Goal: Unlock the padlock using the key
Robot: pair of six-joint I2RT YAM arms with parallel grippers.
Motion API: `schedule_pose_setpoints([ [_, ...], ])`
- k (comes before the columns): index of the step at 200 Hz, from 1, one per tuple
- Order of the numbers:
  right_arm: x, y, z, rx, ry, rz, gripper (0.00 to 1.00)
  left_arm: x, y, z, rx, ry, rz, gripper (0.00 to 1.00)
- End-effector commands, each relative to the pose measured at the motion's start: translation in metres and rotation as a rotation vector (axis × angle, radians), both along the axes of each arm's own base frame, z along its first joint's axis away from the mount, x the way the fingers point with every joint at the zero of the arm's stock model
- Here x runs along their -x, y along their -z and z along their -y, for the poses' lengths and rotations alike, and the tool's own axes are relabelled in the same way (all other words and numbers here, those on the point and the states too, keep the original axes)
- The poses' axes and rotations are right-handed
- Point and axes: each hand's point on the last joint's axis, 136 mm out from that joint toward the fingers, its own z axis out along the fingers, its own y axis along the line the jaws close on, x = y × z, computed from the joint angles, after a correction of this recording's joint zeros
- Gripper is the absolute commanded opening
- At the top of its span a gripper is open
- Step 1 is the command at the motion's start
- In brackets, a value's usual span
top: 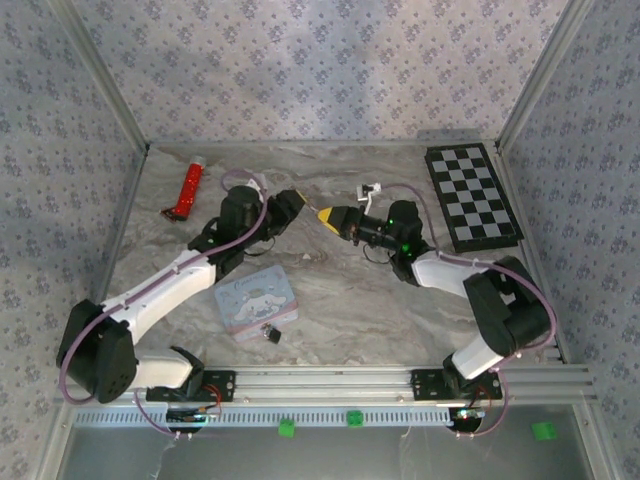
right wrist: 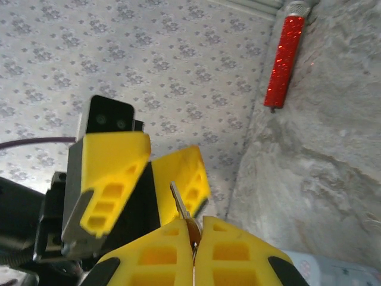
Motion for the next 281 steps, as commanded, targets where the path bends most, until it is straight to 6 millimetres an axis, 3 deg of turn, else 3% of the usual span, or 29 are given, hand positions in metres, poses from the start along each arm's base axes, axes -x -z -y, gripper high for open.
schedule_pose_setpoints([
  [1, 0.012, 0.007, 0.005, 0.185, -0.032, 0.105, 0.0, 0.0, -0.008, -0.021, -0.085, 0.006, 0.046, 0.5],
  [16, 0.022, 0.015, 0.011, 0.329, -0.049, 0.167, 0.0, 0.0, 0.006, -0.038, -0.16, 0.004, -0.009, 0.54],
  [31, 0.033, 0.022, 0.019, 0.486, -0.063, 0.24, 0.0, 0.006, 0.015, -0.054, -0.274, 0.005, -0.057, 0.65],
  [74, 0.05, 0.044, 0.047, 0.749, -0.081, 0.309, 0.0, 0.051, 0.036, -0.097, -0.595, 0.03, -0.241, 0.76],
  [125, 0.053, 0.059, 0.055, 0.816, -0.092, 0.307, 0.0, 0.143, 0.052, -0.134, -0.902, 0.079, -0.471, 0.78],
  [146, 0.05, 0.062, 0.054, 0.816, -0.086, 0.31, 0.0, 0.172, 0.061, -0.148, -0.932, 0.054, -0.547, 0.79],
  [182, 0.045, 0.061, 0.044, 0.782, -0.107, 0.313, 0.0, 0.209, 0.096, -0.155, -0.905, 0.064, -0.643, 0.79],
  [228, 0.046, 0.066, 0.042, 0.773, -0.112, 0.308, 0.0, 0.215, 0.132, -0.147, -0.797, 0.053, -0.516, 0.86],
  [257, 0.046, 0.07, 0.043, 0.774, -0.115, 0.293, 0.0, 0.217, 0.157, -0.153, -0.738, 0.01, -0.484, 0.89],
  [281, 0.045, 0.071, 0.042, 0.774, -0.109, 0.287, 0.0, 0.209, 0.165, -0.15, -0.688, -0.008, -0.422, 0.9],
])
